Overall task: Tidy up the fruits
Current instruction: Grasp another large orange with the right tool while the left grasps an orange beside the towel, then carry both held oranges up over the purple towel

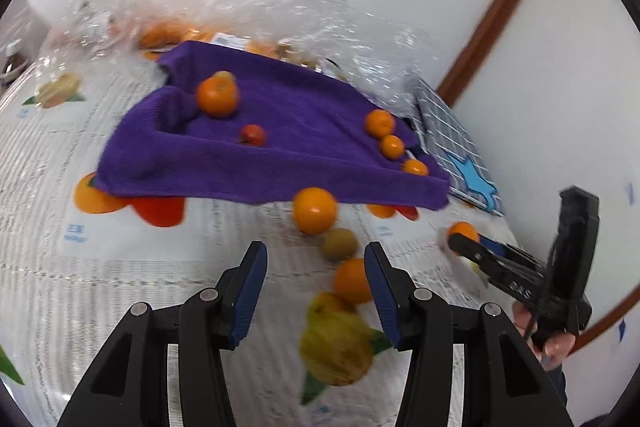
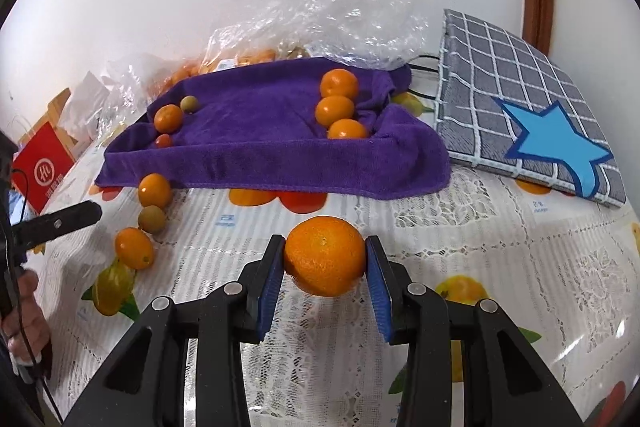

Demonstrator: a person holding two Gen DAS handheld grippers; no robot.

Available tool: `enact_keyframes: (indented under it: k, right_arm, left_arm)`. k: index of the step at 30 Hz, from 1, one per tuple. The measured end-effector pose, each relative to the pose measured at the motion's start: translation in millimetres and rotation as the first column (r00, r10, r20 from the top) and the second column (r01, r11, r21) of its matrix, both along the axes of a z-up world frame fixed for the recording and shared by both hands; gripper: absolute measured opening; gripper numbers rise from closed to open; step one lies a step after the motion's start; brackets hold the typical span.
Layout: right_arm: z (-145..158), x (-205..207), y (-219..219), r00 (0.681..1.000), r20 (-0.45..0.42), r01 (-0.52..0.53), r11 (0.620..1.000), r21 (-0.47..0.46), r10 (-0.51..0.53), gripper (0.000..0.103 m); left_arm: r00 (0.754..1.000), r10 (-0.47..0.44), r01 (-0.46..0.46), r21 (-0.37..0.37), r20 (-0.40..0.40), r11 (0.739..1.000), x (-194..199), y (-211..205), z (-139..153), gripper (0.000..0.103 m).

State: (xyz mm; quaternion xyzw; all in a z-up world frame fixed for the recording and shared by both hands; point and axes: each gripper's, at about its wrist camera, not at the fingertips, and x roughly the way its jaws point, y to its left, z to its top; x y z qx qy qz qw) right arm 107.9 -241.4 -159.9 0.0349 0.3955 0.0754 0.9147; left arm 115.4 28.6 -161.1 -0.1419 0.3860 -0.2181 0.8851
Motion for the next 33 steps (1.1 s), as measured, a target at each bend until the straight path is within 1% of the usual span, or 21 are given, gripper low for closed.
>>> enact_keyframes:
  k: [2,4,7,9,10,13,18,19,20,22,27,30,33]
  right_arm:
    - [0.2,0.6,-2.6,1.000,0.002,0.006,1.000,0.007,-0.006,0.040]
    - [1.2,-0.9,-3.7,1.000,0.009,0.014,1.000,0.006,-0.015,0.040]
    - [3.3,-6.9,-8.7,0.999,0.028,0.026,1.000,0.006,-0.026,0.040]
    - [4.4,-12.4,-13.8,0.999,0.036,0.022,0.999,0.025,-0.023,0.040]
    - [4.9,-14.8,-17.0,0.999,0.040,0.018,0.999,0.039,-0.020,0.040]
    - [5.5,-16.3,-23.0,0.999,0.044,0.022,0.997,0.069,-0.025,0.040]
    - [3.5,-13.9,-18.5,1.000,0.030,0.007,0.998,0.054,-0.009,0.040]
    - [3.3,-13.9,-17.9,1.000,0.029,0.006,0.999,0.054,-0.008,0.040]
    - [3.1,-13.4,-18.6,1.000,0.028,0.007,0.998,0.056,-0.009,0.040]
    - [2.6,-12.9,-21.4,1.000,0.026,0.014,0.998,0.065,-0.016,0.040]
    - [2.8,-12.6,-20.9,1.000,0.026,0.015,0.998,0.063,-0.016,0.040]
    - [2.8,-12.5,-19.3,0.999,0.026,0.017,0.999,0.051,-0.019,0.040]
    - [2.7,-12.6,-19.2,0.999,0.025,0.019,0.998,0.054,-0.021,0.040]
  left_arm:
    - [0.999,-0.029,0.029,-0.009,-0.020,1.000,1.7,-8.1,-1.9,0.048]
    - [0.999,-0.047,0.047,-0.002,-0.026,0.999,2.5,-15.1,-2.8,0.048]
    - [0.998,-0.059,0.059,0.003,-0.036,0.998,3.7,-25.0,-4.4,0.049]
    - [0.997,-0.060,0.061,0.010,-0.056,0.998,6.1,-30.5,-6.6,0.049]
    - [0.997,-0.055,0.057,0.020,-0.062,0.998,6.6,-32.3,-7.4,0.049]
    - [0.996,-0.044,0.050,0.087,-0.074,0.995,6.9,-42.1,-11.6,0.049]
    - [0.997,-0.059,0.065,0.179,-0.041,0.982,1.3,-57.7,-12.1,0.048]
    - [0.998,-0.059,0.065,0.182,-0.038,0.981,0.9,-57.8,-11.6,0.044]
    - [0.997,-0.063,0.069,0.169,-0.041,0.983,0.9,-55.7,-11.8,0.035]
    - [0.998,-0.049,0.055,0.142,-0.045,0.988,0.5,-48.8,-12.1,0.035]
    - [1.000,0.011,-0.010,0.130,-0.012,0.992,-3.5,-39.2,-7.2,0.035]
    - [0.999,0.044,-0.042,0.124,-0.011,0.991,-3.4,-33.0,-6.4,0.035]
    - [0.998,0.056,-0.054,0.123,-0.007,0.991,-4.2,-29.9,-5.7,0.035]
